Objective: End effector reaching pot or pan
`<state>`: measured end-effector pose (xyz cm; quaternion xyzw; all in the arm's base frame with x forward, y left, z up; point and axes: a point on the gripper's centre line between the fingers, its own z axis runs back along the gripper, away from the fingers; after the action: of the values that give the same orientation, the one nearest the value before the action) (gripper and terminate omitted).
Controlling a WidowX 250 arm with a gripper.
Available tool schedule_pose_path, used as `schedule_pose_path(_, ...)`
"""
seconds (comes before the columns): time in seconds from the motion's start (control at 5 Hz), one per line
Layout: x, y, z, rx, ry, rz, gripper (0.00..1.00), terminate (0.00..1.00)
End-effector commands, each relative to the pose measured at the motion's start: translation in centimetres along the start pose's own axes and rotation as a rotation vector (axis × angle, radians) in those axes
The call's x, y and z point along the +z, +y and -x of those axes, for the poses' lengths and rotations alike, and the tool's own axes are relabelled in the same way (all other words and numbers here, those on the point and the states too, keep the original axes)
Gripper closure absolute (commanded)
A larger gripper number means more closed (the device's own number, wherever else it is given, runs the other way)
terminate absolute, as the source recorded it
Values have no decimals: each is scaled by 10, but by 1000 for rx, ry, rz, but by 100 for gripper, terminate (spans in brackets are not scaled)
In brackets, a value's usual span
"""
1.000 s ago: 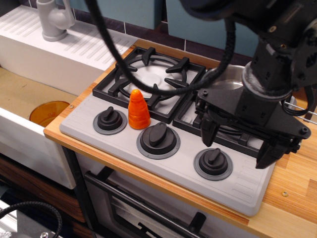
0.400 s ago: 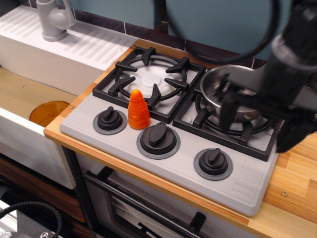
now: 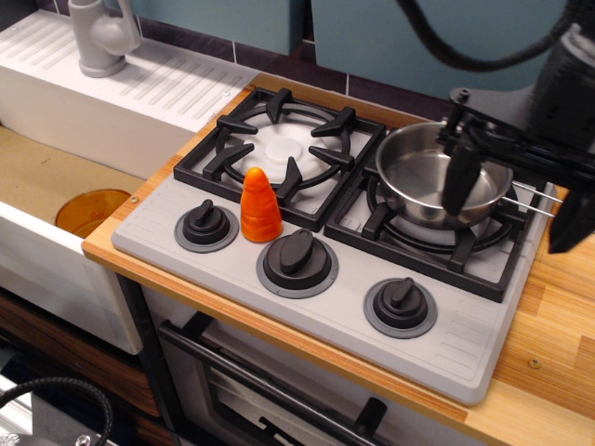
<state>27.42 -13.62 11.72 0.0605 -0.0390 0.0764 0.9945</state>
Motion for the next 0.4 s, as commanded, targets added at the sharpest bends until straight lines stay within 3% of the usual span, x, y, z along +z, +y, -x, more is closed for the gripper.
schedule_pose_path(0.0, 4, 14, -44, -11, -68, 39, 0, 0)
schedule_pose_path(0.2, -18, 23, -61, -46, -126, 49, 0, 0)
